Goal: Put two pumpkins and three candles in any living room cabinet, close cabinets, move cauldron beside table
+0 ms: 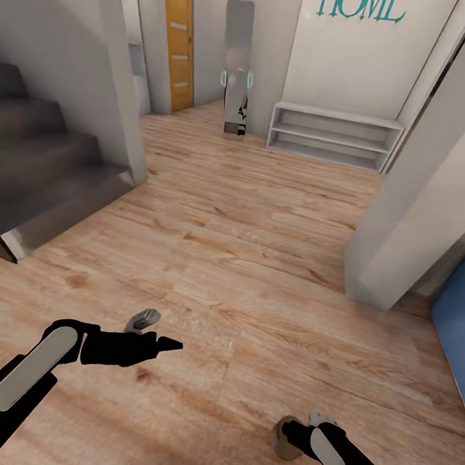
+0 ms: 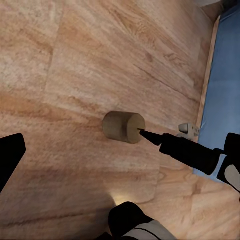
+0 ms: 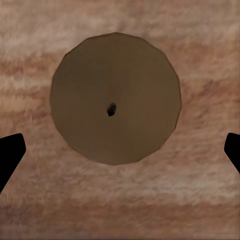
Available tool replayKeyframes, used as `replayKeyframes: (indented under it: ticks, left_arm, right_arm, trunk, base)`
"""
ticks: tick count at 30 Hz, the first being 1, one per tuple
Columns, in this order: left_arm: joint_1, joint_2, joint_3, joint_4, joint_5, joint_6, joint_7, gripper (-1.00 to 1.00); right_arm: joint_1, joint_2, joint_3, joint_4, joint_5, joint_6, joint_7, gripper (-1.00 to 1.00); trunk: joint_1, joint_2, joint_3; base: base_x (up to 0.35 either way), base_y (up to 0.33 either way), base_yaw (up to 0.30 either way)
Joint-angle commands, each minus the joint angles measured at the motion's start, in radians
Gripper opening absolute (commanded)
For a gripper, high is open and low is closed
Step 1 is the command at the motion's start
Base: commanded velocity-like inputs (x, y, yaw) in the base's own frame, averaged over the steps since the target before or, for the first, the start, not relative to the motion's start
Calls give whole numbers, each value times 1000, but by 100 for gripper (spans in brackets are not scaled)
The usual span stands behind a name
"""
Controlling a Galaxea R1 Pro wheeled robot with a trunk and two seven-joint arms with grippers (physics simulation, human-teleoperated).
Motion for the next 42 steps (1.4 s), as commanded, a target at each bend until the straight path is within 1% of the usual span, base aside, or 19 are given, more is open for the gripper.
replayKeyframes:
  ticks: [1,14,28,36,38,39,40,41,42]
  left_arm:
    - [-1,1,-2,-1,10,0,10,100]
    - [-1,-1,-2,-2,11,0,10,100]
    - [-1,-1,-2,-3,11,0,10,100]
    - [-1,0,-2,-7,12,0,6,100]
    - [-1,2,-4,-8,13,0,-13,100]
    - [-1,4,-5,-8,13,0,-39,100]
    - [-1,5,-6,-8,13,0,-48,100]
    - [-1,7,-9,-8,13,0,-75,100]
    - [-1,9,-10,-8,13,0,-87,100]
  right_arm:
    - [-1,-1,8,-3,-10,2,-9,100]
    - [-1,-1,8,-3,-10,2,-8,100]
    - [-1,-1,8,-3,-10,2,-8,100]
    - [-1,-1,8,-3,-10,2,-8,100]
    - [-1,-1,8,-3,-10,2,-9,100]
    - [-1,-1,8,-3,-10,2,-8,100]
    - [-1,-1,8,-3,-10,2,-8,100]
    - [-1,-1,8,-3,-10,2,-8,100]
    - [-1,-1,8,-3,-10,2,-8,100]
  trunk:
    - [0,0,-1]
    - [0,0,-1]
    - [0,0,-1]
    - [3,-2,-32]
    - [4,-3,-40]
    - [4,-3,-40]
    - [4,-3,-40]
    - [4,-3,-40]
    - [4,-3,-40]
  base:
    - [32,0,0]
    - [166,0,0]
    - [19,0,0]
    - [0,0,0]
    - [0,0,0]
    - [0,0,0]
    - [0,0,0]
    - [0,0,0]
    - [0,0,0]
